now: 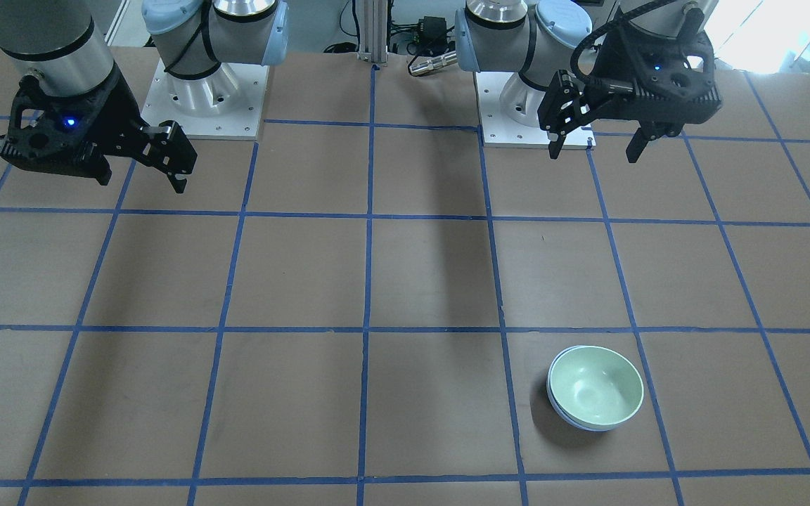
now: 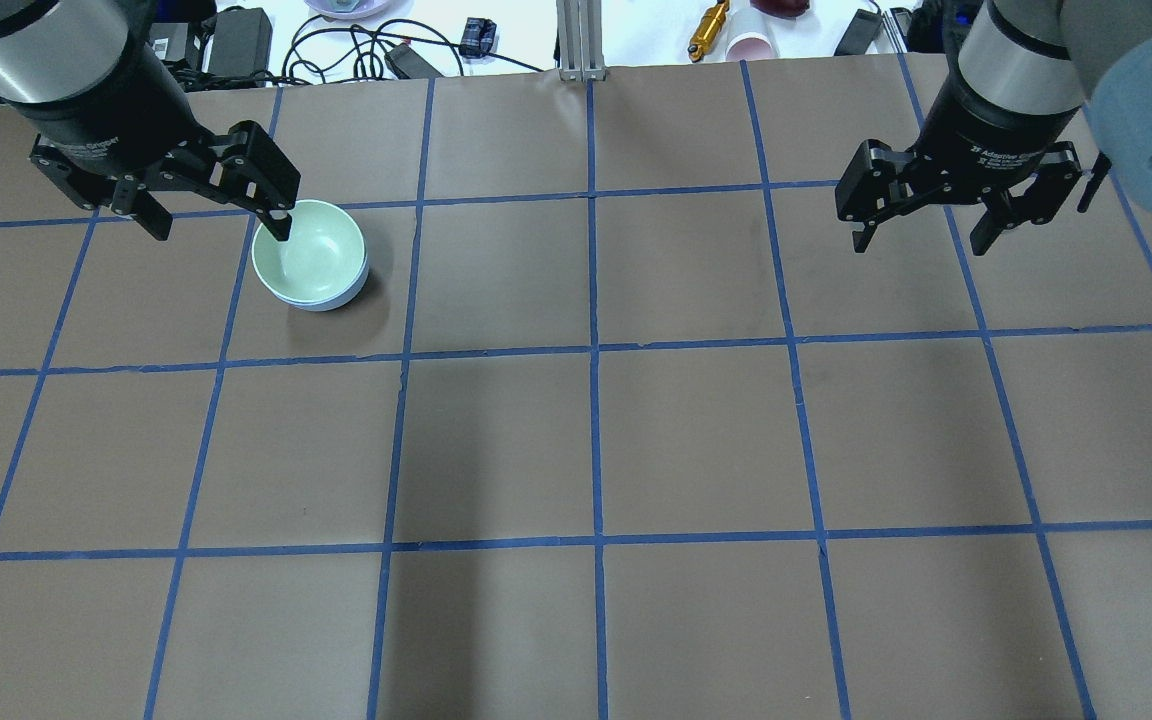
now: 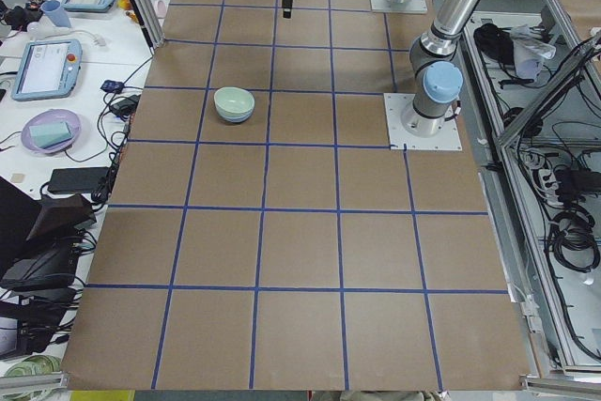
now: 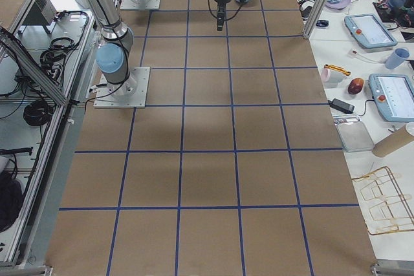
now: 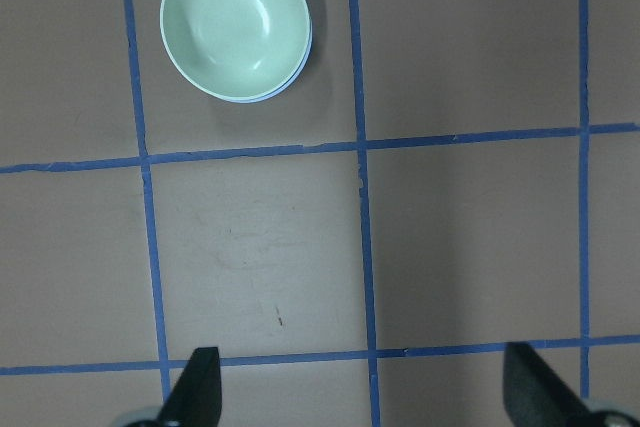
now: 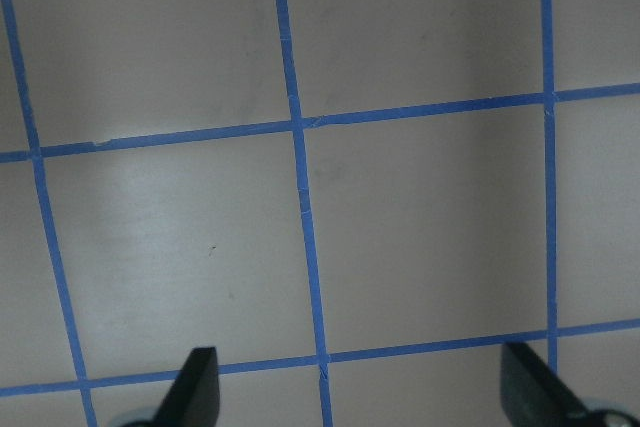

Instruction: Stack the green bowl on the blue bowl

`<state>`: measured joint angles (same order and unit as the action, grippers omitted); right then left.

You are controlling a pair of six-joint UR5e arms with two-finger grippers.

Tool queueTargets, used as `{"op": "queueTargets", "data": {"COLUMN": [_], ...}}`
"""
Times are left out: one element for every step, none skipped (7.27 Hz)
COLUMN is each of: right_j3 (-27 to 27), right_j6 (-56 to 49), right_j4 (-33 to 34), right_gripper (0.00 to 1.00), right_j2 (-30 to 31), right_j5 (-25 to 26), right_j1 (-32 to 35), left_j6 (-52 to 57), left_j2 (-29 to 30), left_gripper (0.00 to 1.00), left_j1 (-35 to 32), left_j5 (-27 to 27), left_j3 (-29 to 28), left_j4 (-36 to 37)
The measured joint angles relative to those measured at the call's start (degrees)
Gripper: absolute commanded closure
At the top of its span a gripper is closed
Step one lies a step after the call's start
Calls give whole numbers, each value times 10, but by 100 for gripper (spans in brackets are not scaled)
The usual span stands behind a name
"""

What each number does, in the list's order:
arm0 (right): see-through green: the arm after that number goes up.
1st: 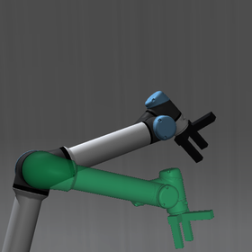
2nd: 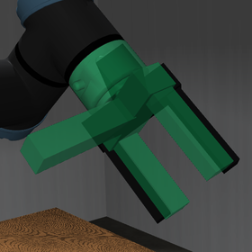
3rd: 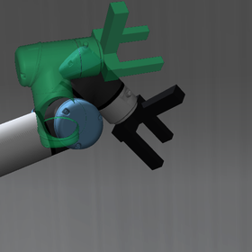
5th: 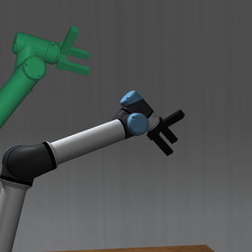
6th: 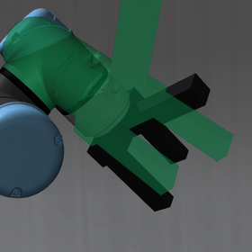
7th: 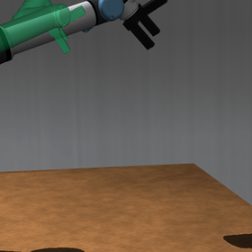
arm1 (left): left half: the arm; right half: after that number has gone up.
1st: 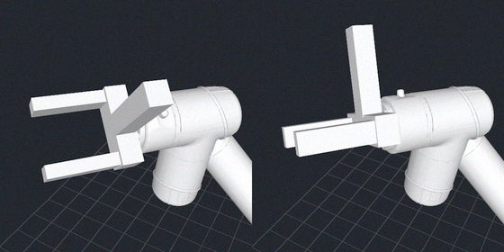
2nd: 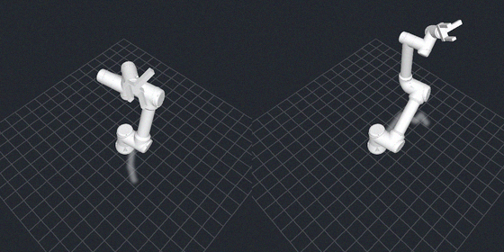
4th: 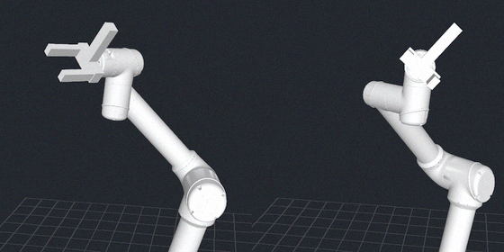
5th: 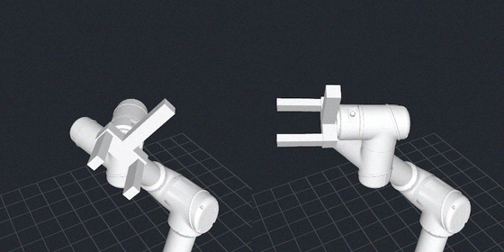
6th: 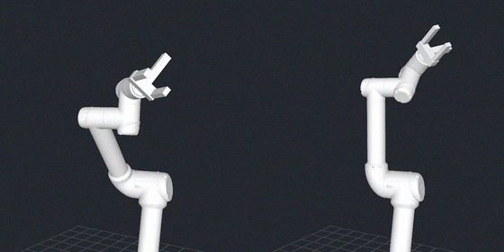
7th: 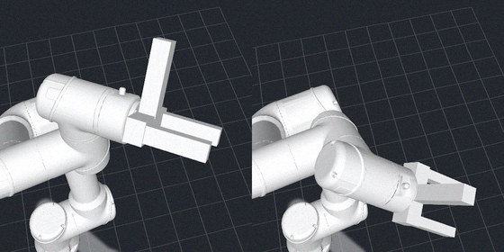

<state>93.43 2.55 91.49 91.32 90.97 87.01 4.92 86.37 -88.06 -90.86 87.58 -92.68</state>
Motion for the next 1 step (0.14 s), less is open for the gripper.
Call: {"op": "queueTargets", "data": {"right_j3": [0], "right_j6": [0], "right_j4": [0], "right_gripper": [0], "right_j2": [0], "right_j5": [0], "right_j1": [0], "left_j6": [0], "left_j2": [0], "left_gripper": [0], "left_j1": [0], "left_j5": [0], "left_j3": [-1], "left_j4": [0]}}
